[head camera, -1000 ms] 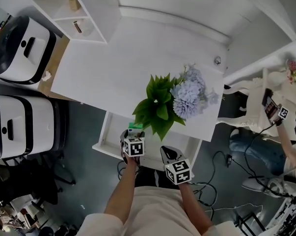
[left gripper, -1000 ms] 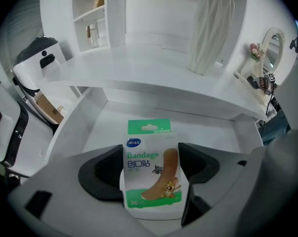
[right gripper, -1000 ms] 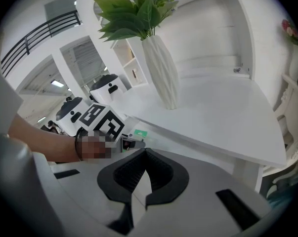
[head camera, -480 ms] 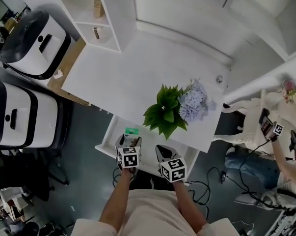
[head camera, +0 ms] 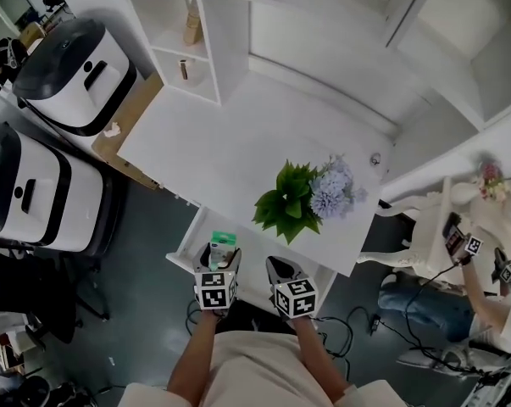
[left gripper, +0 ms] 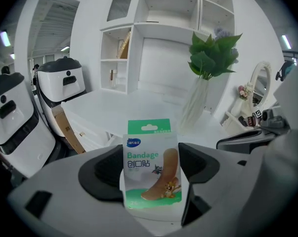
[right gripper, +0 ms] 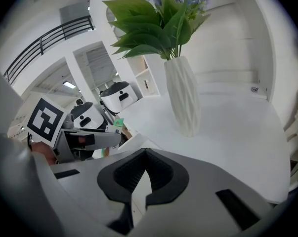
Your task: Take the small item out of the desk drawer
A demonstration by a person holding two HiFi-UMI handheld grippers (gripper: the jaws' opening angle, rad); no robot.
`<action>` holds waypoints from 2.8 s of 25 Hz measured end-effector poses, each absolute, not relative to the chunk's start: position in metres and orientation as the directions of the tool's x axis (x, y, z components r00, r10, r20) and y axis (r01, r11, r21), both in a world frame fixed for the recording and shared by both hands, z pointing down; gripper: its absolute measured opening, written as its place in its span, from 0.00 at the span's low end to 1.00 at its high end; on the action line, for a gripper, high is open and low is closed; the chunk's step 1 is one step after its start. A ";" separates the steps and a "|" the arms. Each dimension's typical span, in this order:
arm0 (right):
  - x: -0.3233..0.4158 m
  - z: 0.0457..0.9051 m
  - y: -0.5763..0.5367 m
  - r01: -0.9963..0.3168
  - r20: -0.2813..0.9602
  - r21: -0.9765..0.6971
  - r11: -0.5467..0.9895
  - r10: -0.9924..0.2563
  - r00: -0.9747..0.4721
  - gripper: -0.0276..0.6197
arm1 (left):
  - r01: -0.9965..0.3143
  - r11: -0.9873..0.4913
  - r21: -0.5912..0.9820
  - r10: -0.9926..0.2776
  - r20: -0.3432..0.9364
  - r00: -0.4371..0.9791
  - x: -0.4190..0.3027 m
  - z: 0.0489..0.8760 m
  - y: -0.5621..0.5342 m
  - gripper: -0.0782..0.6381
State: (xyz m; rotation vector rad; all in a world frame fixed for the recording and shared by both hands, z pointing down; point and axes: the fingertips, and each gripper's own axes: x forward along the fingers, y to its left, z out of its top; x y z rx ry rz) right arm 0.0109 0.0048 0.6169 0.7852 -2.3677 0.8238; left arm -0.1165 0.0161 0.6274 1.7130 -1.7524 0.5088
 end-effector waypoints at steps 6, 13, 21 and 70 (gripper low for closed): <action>0.019 0.600 -0.010 -0.662 0.606 -0.371 0.651 -0.370 -0.704 0.08 | -0.987 0.073 0.147 -0.784 0.620 0.034 -0.113 0.592 0.012 0.61; 0.007 0.574 -0.015 -0.631 0.568 -0.368 0.683 -0.372 -0.734 0.08 | -0.988 0.083 0.134 -0.811 0.585 0.011 -0.113 0.562 0.014 0.61; -0.002 0.558 -0.007 -0.605 0.557 -0.350 0.715 -0.361 -0.748 0.08 | -0.993 0.064 0.102 -0.836 0.549 0.002 -0.117 0.543 0.021 0.61; 0.007 0.556 0.002 -0.591 0.535 -0.361 0.721 -0.359 -0.765 0.08 | -0.997 -0.044 0.070 -0.806 0.587 0.077 -0.087 0.553 0.037 0.61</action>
